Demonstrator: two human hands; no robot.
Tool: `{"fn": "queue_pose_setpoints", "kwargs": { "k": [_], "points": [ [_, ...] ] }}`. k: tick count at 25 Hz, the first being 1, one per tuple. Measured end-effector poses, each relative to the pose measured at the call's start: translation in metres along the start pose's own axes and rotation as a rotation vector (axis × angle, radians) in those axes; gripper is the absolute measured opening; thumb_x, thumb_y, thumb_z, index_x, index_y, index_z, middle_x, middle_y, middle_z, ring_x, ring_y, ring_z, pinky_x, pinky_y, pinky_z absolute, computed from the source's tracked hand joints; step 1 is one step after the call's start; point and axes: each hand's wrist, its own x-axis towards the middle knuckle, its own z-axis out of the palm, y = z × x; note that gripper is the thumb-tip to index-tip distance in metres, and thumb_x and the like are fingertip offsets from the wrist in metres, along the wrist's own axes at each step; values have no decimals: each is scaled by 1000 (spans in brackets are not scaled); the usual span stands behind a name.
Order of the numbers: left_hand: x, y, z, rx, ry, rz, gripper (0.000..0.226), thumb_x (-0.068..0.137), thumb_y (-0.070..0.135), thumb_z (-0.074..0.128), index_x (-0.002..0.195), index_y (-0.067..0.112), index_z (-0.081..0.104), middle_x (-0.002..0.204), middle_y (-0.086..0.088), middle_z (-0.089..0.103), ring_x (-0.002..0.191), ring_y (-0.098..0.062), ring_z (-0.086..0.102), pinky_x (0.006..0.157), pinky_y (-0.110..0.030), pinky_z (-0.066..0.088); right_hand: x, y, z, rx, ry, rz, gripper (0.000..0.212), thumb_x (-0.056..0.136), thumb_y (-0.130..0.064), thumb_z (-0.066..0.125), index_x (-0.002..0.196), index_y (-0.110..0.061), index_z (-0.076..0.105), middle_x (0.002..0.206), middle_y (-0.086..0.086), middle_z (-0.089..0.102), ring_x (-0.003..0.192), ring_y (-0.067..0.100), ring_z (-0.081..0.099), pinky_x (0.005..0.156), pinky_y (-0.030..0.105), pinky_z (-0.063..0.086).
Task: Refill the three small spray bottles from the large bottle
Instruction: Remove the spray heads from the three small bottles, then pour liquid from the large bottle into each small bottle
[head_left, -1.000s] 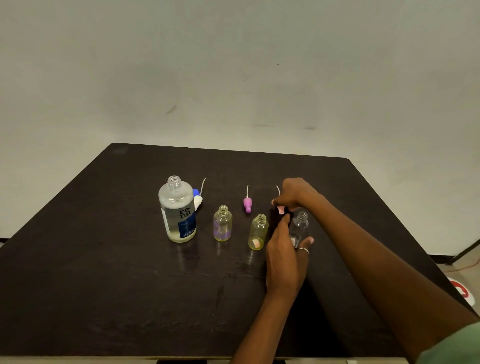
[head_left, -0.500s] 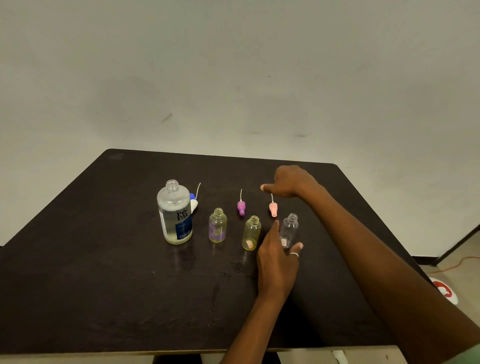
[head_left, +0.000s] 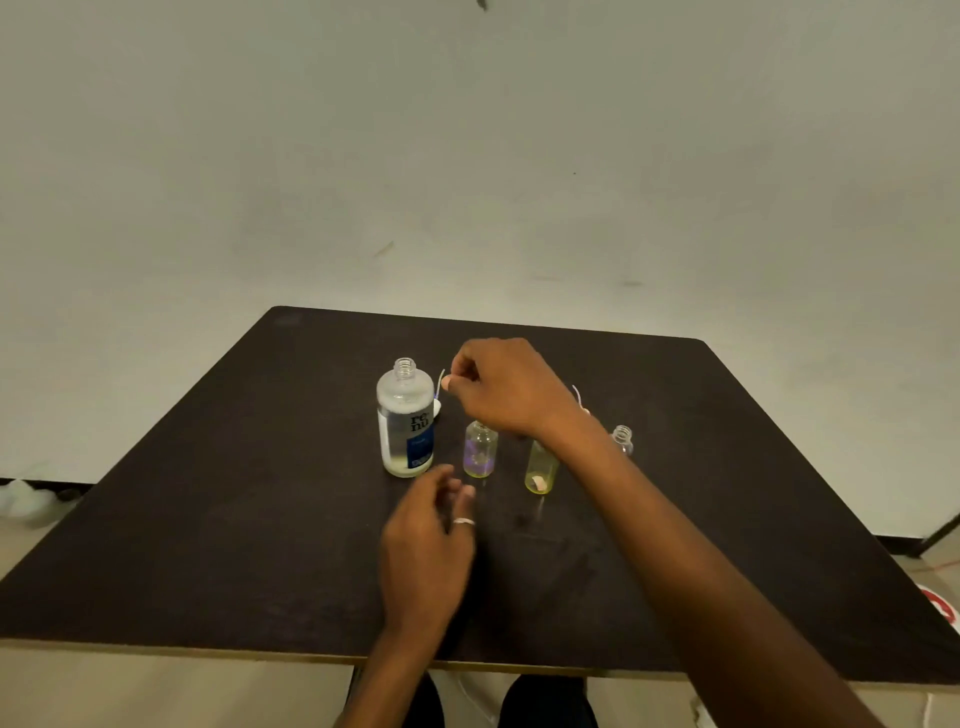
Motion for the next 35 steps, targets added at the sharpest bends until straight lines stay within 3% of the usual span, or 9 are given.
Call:
{"fn": "queue_pose_setpoints", "kwargs": {
  "k": [3,6,10,13,16,23,27,31,35],
  "points": [
    [28,-28,-40,218,34,1,49,92,35,63,137,20,50,131,0,61,119,-15,58,96,-35,51,-2,-13,34,67,40,19,28,88,-36,63,104,-14,59,99,3,64,91,22,60,77,38,52],
    [45,-48,-53,457,-122,-18,72,94,48,57,150,10,32,154,-10,40,144,-27,34,113,-42,36,-3,-25,65,154,59,94,51,84,-44,69,120,-12,50,116,8,56,104,25,57,80,32,46],
    [48,-55,-48,651,-260,1,78,96,64,32,154,12,27,162,-9,26,152,-26,14,123,-44,15,1,-31,91,263,128,241,83,78,-47,76,138,-8,34,136,11,48,123,28,50,95,36,45],
    [48,-57,-47,715,-301,15,76,95,67,26,153,18,30,163,-5,24,153,-23,12,124,-43,10,7,-30,112,462,160,324,87,72,-43,83,137,-10,35,135,8,51,122,24,52,92,30,45],
    [49,-60,-46,703,-294,20,75,94,65,32,152,18,31,163,-4,24,153,-22,11,124,-44,10,10,-28,130,589,241,369,82,67,-37,87,130,-15,41,129,2,56,117,18,55,85,21,43],
    [43,-54,-36,686,-298,36,76,94,67,31,152,17,32,162,-5,26,152,-23,14,124,-44,13,-10,-22,104,501,347,307,66,71,-43,82,119,-14,47,116,-1,61,97,11,57,74,22,46],
    [49,-56,-41,688,-283,29,73,95,65,36,149,15,37,159,-8,32,151,-26,20,122,-46,17,-19,-26,60,430,385,224,68,69,-51,80,118,-15,50,114,-2,64,97,15,62,79,32,54],
    [57,-43,-39,372,-221,35,67,91,51,61,144,13,44,147,-8,48,139,-25,42,110,-42,41,-32,-19,17,368,416,212,65,67,-54,80,111,-15,52,103,-4,66,92,16,64,77,35,55],
    [72,-13,-6,111,-360,90,79,84,47,74,148,16,41,150,-2,46,137,-20,45,108,-35,41,-48,-1,-14,282,393,225,67,67,-56,79,113,-16,52,104,-5,65,93,16,64,79,35,56]
  ]
}}
